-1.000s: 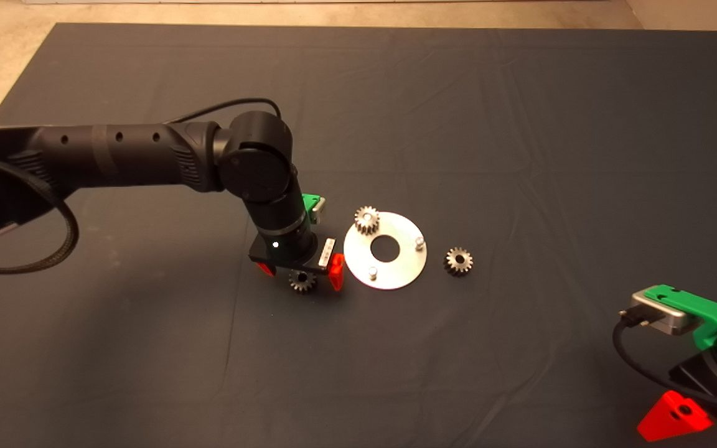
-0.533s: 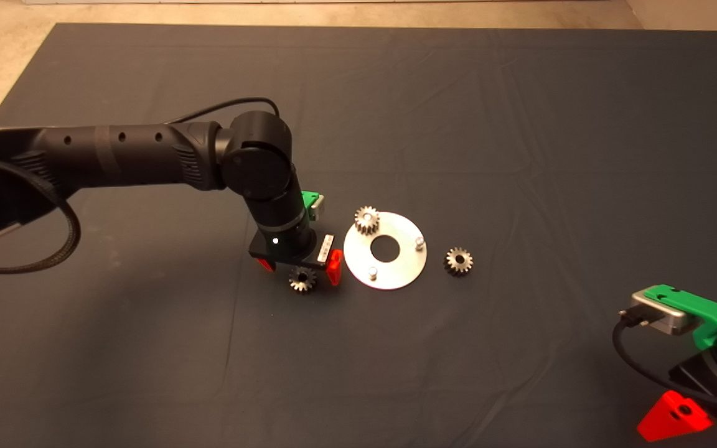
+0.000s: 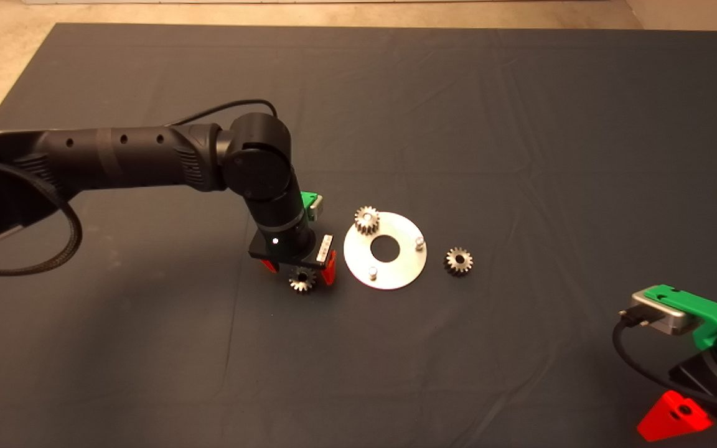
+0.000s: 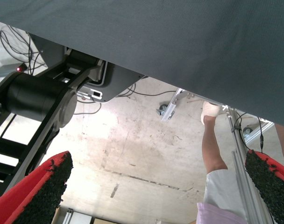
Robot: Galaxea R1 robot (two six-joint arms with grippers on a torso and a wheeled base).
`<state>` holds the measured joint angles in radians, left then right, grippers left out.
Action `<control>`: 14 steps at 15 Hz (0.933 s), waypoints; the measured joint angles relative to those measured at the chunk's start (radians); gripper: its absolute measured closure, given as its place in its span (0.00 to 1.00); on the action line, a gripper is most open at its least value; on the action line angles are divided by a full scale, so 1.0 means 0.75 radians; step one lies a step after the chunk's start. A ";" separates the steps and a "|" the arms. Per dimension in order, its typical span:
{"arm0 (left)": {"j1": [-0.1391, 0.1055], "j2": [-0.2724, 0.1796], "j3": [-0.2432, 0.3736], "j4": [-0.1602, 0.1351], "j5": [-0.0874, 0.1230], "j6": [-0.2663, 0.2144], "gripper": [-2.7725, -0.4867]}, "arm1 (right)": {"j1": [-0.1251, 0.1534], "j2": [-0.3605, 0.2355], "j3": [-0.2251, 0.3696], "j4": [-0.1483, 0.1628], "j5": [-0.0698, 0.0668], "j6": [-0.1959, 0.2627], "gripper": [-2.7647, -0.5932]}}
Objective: Install three planetary gears onto the carrier pins
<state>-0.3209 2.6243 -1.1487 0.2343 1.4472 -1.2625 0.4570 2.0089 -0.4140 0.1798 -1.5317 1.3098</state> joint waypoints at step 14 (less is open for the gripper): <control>0.025 0.003 0.000 0.004 0.000 0.000 0.45 | 0.000 0.000 0.000 0.000 0.000 0.000 0.01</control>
<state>-0.3019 2.6262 -1.1487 0.2370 1.4472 -1.2628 0.4570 2.0089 -0.4140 0.1798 -1.5317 1.3098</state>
